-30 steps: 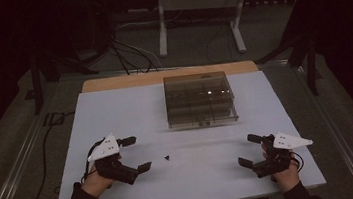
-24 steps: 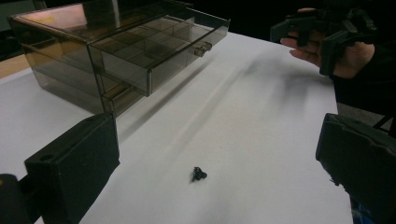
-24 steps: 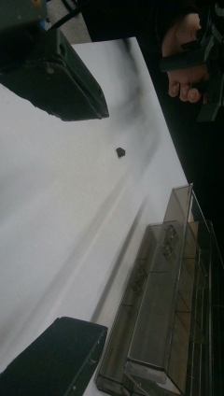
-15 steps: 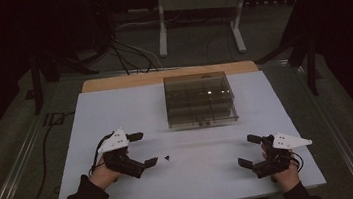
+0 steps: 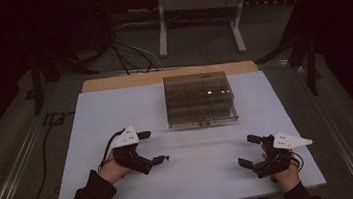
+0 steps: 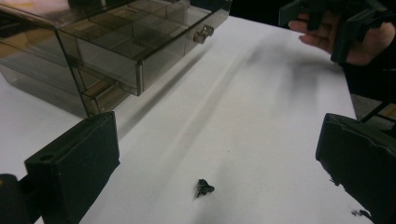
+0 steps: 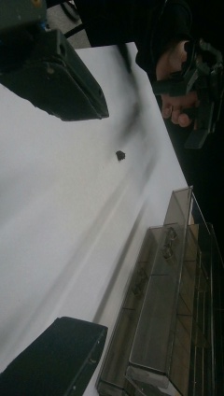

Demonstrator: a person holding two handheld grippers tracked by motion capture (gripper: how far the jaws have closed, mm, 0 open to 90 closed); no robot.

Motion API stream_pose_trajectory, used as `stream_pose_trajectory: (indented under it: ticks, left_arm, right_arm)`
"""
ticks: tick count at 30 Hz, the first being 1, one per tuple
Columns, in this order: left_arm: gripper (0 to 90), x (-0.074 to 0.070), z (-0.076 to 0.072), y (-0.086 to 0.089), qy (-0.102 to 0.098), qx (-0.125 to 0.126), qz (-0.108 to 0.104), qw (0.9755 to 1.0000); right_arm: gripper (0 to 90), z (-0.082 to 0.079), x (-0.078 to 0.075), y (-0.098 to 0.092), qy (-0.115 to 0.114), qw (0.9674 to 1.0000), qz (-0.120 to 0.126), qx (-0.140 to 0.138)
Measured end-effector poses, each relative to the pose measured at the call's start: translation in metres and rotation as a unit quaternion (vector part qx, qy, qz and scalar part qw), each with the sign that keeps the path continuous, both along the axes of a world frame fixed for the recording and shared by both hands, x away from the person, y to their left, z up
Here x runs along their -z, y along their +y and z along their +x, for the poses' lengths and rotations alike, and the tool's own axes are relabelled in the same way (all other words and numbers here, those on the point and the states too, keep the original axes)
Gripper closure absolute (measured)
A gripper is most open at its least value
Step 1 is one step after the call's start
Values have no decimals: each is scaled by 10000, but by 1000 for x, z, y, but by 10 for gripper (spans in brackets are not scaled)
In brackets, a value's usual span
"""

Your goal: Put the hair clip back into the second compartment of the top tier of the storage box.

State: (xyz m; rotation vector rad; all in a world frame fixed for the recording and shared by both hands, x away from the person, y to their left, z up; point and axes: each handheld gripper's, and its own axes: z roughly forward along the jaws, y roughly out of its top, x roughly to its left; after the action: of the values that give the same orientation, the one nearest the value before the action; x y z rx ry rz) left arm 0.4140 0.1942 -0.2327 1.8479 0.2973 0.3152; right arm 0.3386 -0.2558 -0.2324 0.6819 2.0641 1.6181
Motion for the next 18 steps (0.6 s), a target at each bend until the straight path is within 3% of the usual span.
stream_pose_trajectory:
  ticks: [18]
  left_arm:
    - [6, 16, 13, -19, 248, 181, 427, 9986]
  right_arm:
    - [0, 0, -1, -1, -20, 10000, 12, 20]
